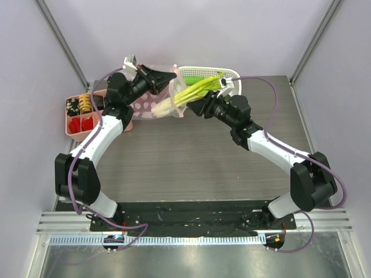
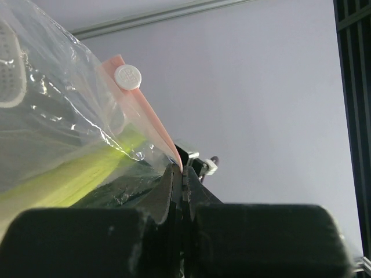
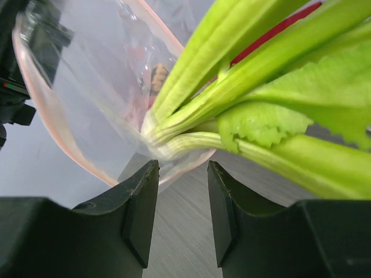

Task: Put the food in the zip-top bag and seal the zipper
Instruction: Place the fake vegetable in the zipper food storage bag.

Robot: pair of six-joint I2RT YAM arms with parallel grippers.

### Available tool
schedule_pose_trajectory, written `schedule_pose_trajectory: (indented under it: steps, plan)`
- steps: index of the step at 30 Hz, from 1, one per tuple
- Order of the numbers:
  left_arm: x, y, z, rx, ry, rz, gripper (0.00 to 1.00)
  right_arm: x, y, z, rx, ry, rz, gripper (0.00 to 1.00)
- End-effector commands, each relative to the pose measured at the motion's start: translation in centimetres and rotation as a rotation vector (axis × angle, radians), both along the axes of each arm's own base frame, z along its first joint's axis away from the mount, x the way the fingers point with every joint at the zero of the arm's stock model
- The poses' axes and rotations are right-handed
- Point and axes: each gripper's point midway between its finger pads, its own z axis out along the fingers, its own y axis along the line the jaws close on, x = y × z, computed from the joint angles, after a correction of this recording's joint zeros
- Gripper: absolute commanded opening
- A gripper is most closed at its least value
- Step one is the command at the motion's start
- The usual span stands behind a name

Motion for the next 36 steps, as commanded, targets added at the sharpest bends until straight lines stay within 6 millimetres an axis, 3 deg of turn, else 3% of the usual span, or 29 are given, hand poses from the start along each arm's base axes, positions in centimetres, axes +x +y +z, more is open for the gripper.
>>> schedule_pose_trajectory:
  steps: [1,8,13,25,36]
  plan:
    - [-1.5,0.4,3.0,-0.025,-0.108,-0.010,0.00,-0.6,1.5,2.9,0.093,-0.030,0.081,0.45]
    - [-1.4,0.5,3.1,-0.037,-0.101,-0.008,0.00,-1.1,1.4,1.5,0.087,-0.006,0.084,0.43]
    - [-1.5,0.4,3.0,-0.040,-0.096,-0.012,0.00,-0.1,1.8,1.5,0.107,0.008,0.072,0.40]
    - [-2.0,0.6,3.4,-0.043,-0.101,-0.013,0.00,1.7,0.9,-1.9,0.036,0.125,-0.038,0.39]
    - [-2.3,0.6,3.4,-0.040,-0.091,-0.015,0.00,2.2,2.1,-1.1,0.125,0.115,0.005,0.37]
